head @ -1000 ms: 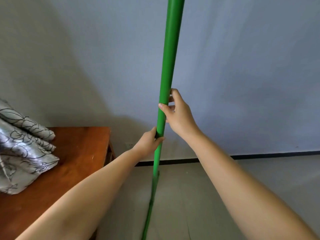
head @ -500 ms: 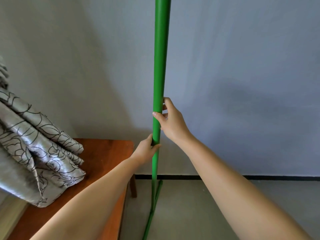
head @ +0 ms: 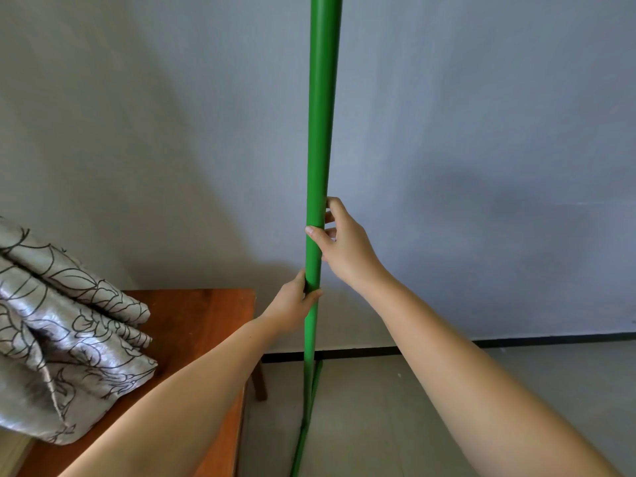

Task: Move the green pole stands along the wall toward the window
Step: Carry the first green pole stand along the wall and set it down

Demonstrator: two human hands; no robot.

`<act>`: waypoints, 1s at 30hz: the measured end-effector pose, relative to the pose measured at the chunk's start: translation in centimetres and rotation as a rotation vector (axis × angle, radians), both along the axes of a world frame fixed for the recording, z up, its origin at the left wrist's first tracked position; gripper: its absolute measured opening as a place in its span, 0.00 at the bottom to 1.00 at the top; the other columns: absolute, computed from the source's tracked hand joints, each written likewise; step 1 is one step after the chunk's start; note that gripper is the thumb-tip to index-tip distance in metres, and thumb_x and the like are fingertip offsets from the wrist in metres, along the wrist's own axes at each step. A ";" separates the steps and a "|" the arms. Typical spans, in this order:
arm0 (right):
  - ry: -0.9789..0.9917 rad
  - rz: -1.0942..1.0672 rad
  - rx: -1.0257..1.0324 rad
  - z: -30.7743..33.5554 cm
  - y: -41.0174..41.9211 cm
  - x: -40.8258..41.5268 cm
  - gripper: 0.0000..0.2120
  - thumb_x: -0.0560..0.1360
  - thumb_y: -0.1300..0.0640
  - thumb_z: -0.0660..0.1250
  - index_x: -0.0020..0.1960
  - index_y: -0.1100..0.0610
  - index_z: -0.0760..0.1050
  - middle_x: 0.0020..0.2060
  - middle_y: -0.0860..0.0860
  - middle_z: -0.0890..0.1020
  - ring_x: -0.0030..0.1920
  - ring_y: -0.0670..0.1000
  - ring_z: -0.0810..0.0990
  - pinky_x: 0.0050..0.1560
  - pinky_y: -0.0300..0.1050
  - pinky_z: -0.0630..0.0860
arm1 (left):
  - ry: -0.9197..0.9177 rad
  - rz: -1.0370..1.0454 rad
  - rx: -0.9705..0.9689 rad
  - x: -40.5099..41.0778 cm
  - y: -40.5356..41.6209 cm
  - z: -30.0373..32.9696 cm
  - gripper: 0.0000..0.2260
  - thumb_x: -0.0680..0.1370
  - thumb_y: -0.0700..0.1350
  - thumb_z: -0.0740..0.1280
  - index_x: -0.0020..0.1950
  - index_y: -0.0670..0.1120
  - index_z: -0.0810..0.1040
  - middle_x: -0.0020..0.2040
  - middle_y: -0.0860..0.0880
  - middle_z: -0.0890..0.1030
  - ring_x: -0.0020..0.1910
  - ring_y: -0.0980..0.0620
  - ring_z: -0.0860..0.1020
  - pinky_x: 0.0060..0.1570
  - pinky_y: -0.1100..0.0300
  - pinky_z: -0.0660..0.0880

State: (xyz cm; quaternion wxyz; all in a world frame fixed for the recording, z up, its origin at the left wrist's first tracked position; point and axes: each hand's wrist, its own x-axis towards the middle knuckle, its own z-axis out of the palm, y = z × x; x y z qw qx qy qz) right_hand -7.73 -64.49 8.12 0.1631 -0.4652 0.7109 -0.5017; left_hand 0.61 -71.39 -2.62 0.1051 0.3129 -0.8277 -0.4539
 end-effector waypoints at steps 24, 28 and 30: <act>-0.418 -0.553 -0.053 -8.9 32.0 1.2 0.18 0.71 0.54 0.64 0.58 0.40 0.67 0.55 0.48 0.78 0.55 0.40 0.77 0.58 0.40 0.74 | 0.269 -0.244 -0.116 4.8 13.1 3.6 0.16 0.72 0.49 0.60 0.57 0.64 0.65 0.53 0.61 0.77 0.54 0.62 0.76 0.56 0.72 0.71; -0.529 -0.782 -0.053 -11.3 39.4 4.5 0.20 0.68 0.48 0.63 0.59 0.40 0.67 0.55 0.44 0.77 0.54 0.38 0.77 0.53 0.39 0.76 | 0.222 -0.396 0.046 2.9 19.9 1.6 0.14 0.74 0.48 0.63 0.54 0.66 0.68 0.53 0.59 0.78 0.52 0.60 0.78 0.49 0.74 0.72; -0.549 -0.904 -0.067 -12.1 42.5 5.7 0.22 0.66 0.46 0.63 0.60 0.40 0.67 0.56 0.43 0.77 0.55 0.38 0.77 0.52 0.38 0.74 | 0.201 -0.444 0.099 1.8 22.9 0.8 0.13 0.73 0.50 0.64 0.54 0.66 0.69 0.52 0.57 0.78 0.53 0.60 0.78 0.50 0.74 0.72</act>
